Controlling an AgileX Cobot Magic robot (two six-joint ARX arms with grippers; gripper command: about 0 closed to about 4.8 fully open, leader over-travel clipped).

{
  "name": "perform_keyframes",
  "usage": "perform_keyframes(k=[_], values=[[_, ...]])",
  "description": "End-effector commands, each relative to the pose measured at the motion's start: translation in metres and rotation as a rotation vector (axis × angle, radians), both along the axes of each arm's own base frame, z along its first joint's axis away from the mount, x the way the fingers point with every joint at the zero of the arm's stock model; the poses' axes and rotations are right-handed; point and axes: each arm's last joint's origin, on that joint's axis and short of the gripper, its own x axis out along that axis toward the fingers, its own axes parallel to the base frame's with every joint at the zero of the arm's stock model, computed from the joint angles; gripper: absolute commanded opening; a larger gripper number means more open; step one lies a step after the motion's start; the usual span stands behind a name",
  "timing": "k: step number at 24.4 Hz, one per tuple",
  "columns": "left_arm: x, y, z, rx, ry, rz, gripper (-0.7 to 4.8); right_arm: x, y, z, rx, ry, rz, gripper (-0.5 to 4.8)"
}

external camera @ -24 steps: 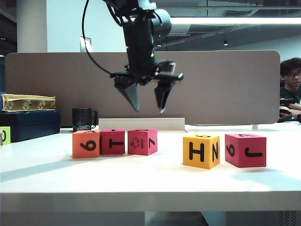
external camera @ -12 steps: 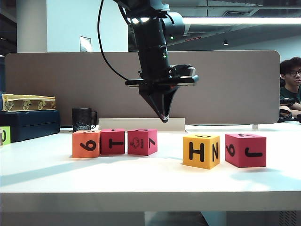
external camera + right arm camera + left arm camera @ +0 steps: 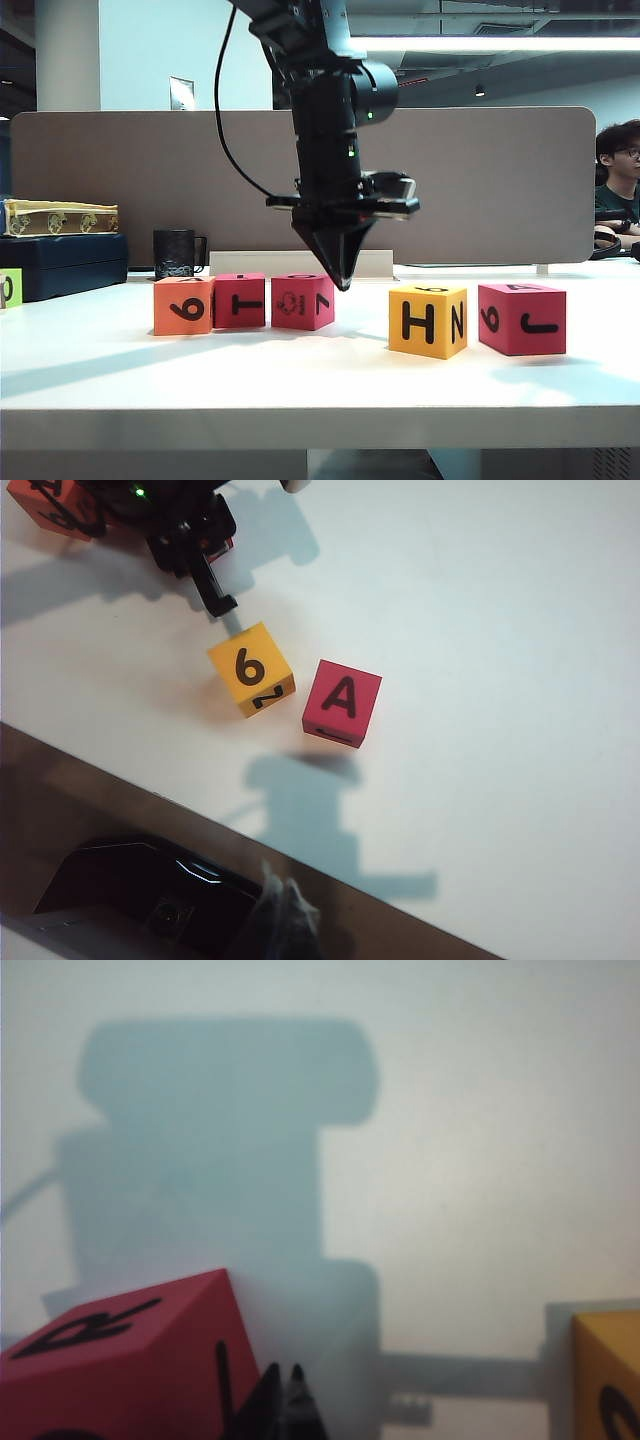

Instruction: Select the appropriate blocks from the scattered letter blocks on the table and arrange them in a row to spell out "ALOHA".

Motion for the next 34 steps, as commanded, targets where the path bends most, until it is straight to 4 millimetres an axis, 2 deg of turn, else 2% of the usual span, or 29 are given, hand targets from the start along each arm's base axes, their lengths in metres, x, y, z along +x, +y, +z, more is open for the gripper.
perform_keyframes(k=[1,12,24,26,31,34], values=[[0.003,0.003,0.005,0.024,-0.050,0.017,-0.06,0.000,0.000,0.002,0.008,-0.013,0.004,-0.07],[0.012,0.011,0.007,0.067,-0.121,0.068,-0.06,0.000,0.000,0.002,0.007,-0.012,0.004,-0.07],[0.013,0.012,0.009,0.074,-0.139,0.075,0.01,0.000,0.000,0.001,0.004,-0.007,0.004,-0.07],[0.008,0.013,0.019,0.024,-0.102,0.048,0.36,0.000,0.000,0.001,0.004,-0.007,0.004,-0.07],[-0.012,0.019,0.063,-0.205,-0.002,-0.055,0.35,0.000,0.000,0.001,0.001,-0.009,0.001,-0.07],[-0.024,0.024,0.090,-0.302,0.001,-0.097,0.35,0.000,0.000,0.001,0.001,-0.008,0.000,-0.07]])
